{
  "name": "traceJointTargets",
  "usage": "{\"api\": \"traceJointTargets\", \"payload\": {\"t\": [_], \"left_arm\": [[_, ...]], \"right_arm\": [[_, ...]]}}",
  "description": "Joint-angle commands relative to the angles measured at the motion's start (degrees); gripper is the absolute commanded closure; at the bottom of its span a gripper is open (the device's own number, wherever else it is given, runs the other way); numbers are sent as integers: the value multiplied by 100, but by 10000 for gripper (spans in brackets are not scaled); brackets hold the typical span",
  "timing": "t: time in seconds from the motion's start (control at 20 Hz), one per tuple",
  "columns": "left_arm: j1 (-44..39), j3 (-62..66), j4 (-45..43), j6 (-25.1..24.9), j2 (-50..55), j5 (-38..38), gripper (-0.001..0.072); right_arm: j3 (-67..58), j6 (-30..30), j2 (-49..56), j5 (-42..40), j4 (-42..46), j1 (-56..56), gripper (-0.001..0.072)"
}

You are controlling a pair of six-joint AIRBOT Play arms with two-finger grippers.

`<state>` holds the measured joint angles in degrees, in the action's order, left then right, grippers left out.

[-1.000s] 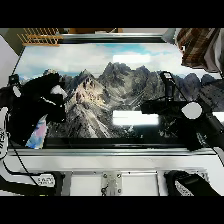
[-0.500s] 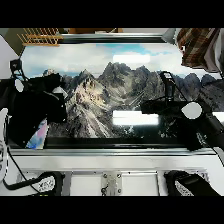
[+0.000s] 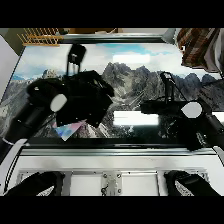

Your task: Fold the clothes and pants, and hang the long-sleeved shirts on hangers.

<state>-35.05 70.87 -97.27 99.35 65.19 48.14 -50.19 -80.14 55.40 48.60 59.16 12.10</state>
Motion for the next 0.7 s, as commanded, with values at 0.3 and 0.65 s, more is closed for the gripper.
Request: {"api": "traceJointTargets", "payload": {"t": [0.3,0.65], "left_arm": [[-1150,7,560,446,1320,-122,75],[1316,-374,605,962,-2,457,33]], "right_arm": [[-151,-44,-584,-11,269,-1552,671],[-111,-39,-474,944,103,-1458,162]]}}
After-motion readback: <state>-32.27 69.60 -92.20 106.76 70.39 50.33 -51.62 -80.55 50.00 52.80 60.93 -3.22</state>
